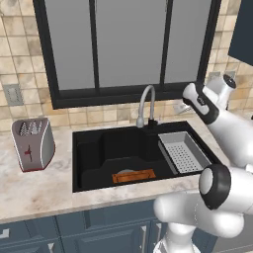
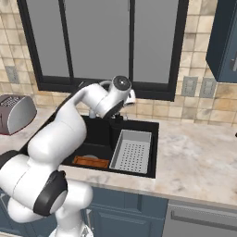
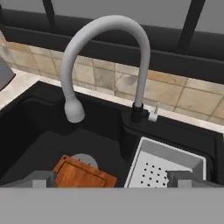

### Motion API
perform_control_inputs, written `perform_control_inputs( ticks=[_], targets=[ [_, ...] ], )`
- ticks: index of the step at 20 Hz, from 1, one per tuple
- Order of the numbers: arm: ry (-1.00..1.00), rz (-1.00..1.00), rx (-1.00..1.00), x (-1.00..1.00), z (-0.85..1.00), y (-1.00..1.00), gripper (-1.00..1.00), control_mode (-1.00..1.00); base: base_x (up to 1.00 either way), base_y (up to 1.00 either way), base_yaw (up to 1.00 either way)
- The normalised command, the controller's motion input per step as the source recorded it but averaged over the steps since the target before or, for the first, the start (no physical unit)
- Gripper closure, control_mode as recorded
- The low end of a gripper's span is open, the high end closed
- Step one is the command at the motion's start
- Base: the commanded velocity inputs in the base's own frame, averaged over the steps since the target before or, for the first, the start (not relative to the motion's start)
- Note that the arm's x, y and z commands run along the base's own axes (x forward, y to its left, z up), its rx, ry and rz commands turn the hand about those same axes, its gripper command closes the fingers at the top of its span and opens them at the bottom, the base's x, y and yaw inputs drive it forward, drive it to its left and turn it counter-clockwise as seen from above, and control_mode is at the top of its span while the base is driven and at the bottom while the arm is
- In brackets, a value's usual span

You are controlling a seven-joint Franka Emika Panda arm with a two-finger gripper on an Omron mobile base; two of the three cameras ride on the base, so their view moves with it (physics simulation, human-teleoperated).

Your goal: Turn on the sink faucet with hot water and rinse the cutting board for ten seconds, then turn off the faucet. Push the cutting board to reach the water if necessary.

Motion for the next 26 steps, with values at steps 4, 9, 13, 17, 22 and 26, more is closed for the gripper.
perform_control_inputs(
  ticks=[4, 9, 13, 17, 22, 26],
  targets=[
    [-0.17, 0.1, 0.0, 0.0, -0.23, -0.25, -1.0, -1.0, 0.0, 0.0, 0.0],
    [-0.13, 0.06, 0.0, 0.03, -0.15, -0.2, -1.0, -1.0, 0.0, 0.0, 0.0],
    [-0.09, 0.02, 0.0, 0.13, -0.11, -0.05, -1.0, -1.0, 0.0, 0.0, 0.0],
    [-0.01, 0.01, 0.0, 0.23, -0.06, -0.09, -1.0, -1.0, 0.0, 0.0, 0.0],
    [0.0, 0.01, 0.0, 0.23, -0.01, -0.05, -1.0, -1.0, 0.0, 0.0, 0.0],
    [0.0, 0.0, 0.0, 0.18, -0.03, -0.01, -1.0, -1.0, 0.0, 0.0, 0.0]
  ],
)
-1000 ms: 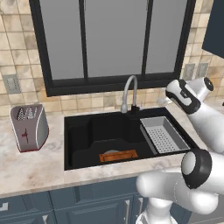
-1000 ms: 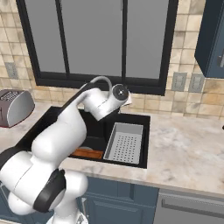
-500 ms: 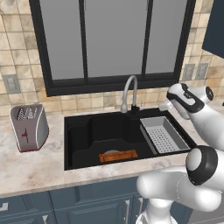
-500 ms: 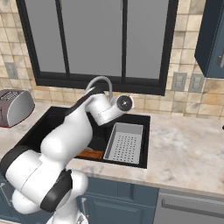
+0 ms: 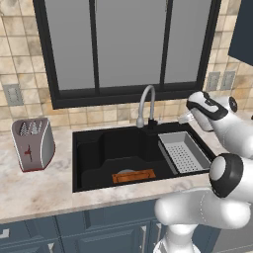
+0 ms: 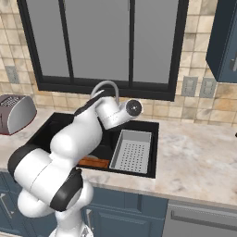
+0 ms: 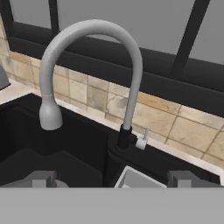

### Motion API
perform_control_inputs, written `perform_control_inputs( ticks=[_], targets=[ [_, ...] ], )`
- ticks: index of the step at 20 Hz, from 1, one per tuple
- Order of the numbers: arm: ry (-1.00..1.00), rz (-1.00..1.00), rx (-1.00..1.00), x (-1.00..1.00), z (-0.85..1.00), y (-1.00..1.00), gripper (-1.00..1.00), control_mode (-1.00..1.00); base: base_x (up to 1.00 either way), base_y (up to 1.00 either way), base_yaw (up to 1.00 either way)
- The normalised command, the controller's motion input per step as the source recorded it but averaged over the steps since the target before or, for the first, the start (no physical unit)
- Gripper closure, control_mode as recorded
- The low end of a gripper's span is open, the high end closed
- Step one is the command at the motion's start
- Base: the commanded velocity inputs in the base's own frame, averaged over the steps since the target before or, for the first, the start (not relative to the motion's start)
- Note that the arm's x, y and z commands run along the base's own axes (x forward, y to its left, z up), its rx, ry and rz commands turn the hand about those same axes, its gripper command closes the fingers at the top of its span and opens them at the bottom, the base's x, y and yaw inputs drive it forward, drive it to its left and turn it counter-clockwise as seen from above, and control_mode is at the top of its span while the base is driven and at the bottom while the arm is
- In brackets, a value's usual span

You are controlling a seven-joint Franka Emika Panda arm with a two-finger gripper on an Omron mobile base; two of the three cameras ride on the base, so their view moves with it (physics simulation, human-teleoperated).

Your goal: Turn on the sink faucet with hot water and rinse the cutting board for ten seconds, then turn off the faucet. Push the cutting board to reach the water if necessary.

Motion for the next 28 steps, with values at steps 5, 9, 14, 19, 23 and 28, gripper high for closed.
perform_control_inputs(
  ticks=[5, 9, 14, 19, 23, 28],
  targets=[
    [0.0, 0.0, 0.0, 0.23, -0.02, 0.0, -1.0, -1.0, 0.0, 0.0, 0.0],
    [0.0, 0.0, 0.0, 0.12, -0.2, -0.01, -1.0, -1.0, 0.0, 0.0, 0.0],
    [-0.01, 0.0, 0.0, 0.15, -0.24, 0.0, -1.0, -1.0, 0.0, 0.0, 0.0],
    [-0.05, 0.0, 0.0, 0.15, -0.3, 0.0, -1.0, -1.0, 0.0, 0.0, 0.0],
    [-0.05, 0.0, 0.0, 0.21, -0.28, 0.0, -1.0, -1.0, 0.0, 0.0, 0.0],
    [-0.06, -0.01, 0.01, 0.18, -0.15, 0.0, -1.0, -1.0, 0.0, 0.0, 0.0]
  ],
)
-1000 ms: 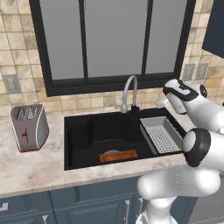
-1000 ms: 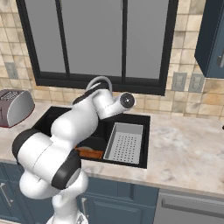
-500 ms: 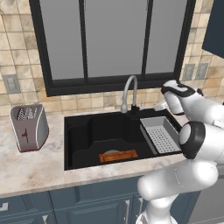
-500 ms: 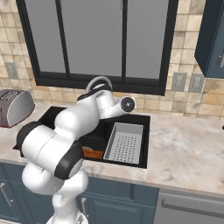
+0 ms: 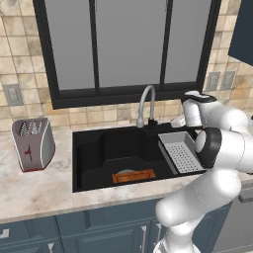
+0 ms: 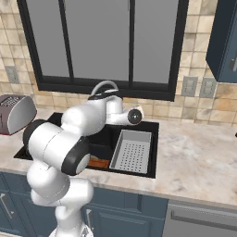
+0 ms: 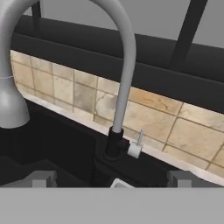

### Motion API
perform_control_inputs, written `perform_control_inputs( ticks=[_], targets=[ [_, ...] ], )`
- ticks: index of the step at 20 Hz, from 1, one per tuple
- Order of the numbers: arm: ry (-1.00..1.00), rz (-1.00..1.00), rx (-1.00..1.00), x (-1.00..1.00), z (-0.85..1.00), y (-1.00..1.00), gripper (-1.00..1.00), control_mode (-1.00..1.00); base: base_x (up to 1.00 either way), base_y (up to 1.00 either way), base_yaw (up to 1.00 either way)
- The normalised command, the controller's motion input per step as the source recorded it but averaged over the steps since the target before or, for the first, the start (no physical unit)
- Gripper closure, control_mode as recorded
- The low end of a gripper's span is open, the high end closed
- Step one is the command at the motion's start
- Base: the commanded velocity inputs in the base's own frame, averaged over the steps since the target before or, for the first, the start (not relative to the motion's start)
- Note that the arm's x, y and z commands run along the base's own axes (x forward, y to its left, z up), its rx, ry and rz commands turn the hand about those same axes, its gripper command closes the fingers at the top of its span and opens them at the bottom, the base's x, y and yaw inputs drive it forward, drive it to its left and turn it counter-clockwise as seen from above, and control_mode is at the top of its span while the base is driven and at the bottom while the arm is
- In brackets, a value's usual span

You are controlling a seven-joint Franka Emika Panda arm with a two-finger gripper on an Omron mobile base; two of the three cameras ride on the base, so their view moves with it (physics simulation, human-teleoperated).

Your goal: Turn on the sink faucet with hot water and rinse the cutting board for ten seconds, then turn off the faucet. Push the cutting board to reach the water if necessary.

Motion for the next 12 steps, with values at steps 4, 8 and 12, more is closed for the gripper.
perform_control_inputs(
  ticks=[4, 8, 12],
  targets=[
    [-0.05, -0.06, 0.03, 0.16, 0.0, 0.0, -1.0, -1.0, 0.0, 0.0, 0.0],
    [-0.01, -0.05, 0.02, 0.19, 0.0, 0.0, -1.0, -1.0, 0.0, 0.0, 0.0],
    [0.0, -0.05, 0.04, 0.21, 0.0, 0.0, -1.0, -1.0, 0.0, 0.0, 0.0]
  ],
)
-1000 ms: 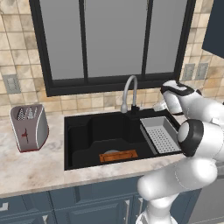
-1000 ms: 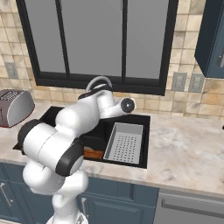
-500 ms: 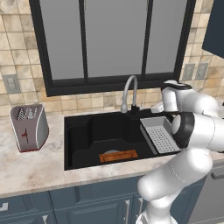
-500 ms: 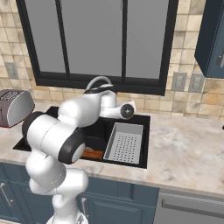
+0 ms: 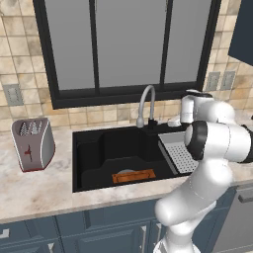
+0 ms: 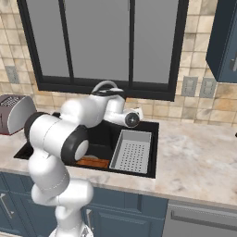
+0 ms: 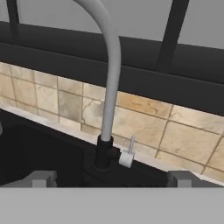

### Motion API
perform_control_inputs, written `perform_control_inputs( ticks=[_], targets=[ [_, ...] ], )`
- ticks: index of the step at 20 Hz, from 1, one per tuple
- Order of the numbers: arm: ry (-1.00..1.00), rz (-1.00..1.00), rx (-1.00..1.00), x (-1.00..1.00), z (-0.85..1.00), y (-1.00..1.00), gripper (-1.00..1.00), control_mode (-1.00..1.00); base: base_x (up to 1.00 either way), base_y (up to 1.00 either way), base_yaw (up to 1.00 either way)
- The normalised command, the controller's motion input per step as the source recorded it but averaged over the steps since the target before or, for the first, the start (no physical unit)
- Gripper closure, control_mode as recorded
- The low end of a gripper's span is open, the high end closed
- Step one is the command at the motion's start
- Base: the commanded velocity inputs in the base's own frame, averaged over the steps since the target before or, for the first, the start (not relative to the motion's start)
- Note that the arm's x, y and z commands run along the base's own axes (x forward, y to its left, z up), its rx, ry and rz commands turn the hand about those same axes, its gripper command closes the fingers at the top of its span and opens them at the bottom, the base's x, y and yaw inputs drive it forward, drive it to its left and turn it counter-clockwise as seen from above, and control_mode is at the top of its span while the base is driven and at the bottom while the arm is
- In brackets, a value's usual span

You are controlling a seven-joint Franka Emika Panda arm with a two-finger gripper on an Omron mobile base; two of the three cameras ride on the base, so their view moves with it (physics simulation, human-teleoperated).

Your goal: Turn on the sink faucet with hot water and rinse the cutting board for ten seconds, then turn off the faucet. Push the cutting board to reach the water if necessary.

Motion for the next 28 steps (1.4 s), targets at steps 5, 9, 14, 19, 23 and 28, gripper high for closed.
perform_control_inputs(
  ticks=[5, 9, 14, 19, 23, 28],
  targets=[
    [0.0, -0.07, 0.01, 0.27, 0.0, 0.0, -1.0, -1.0, 0.0, 0.0, 0.0],
    [0.0, -0.06, 0.0, 0.26, 0.0, 0.0, -1.0, -1.0, 0.0, 0.0, 0.0],
    [0.0, -0.05, 0.02, 0.24, 0.0, 0.0, -1.0, -1.0, 0.0, 0.0, 0.0],
    [0.0, -0.04, 0.01, 0.21, 0.0, 0.0, -1.0, -1.0, 0.0, 0.0, 0.0],
    [0.0, -0.03, 0.0, 0.15, 0.0, 0.0, -1.0, -1.0, 0.0, 0.0, 0.0],
    [0.0, -0.01, 0.01, 0.06, 0.0, 0.0, -1.0, -1.0, 0.0, 0.0, 0.0]
  ],
)
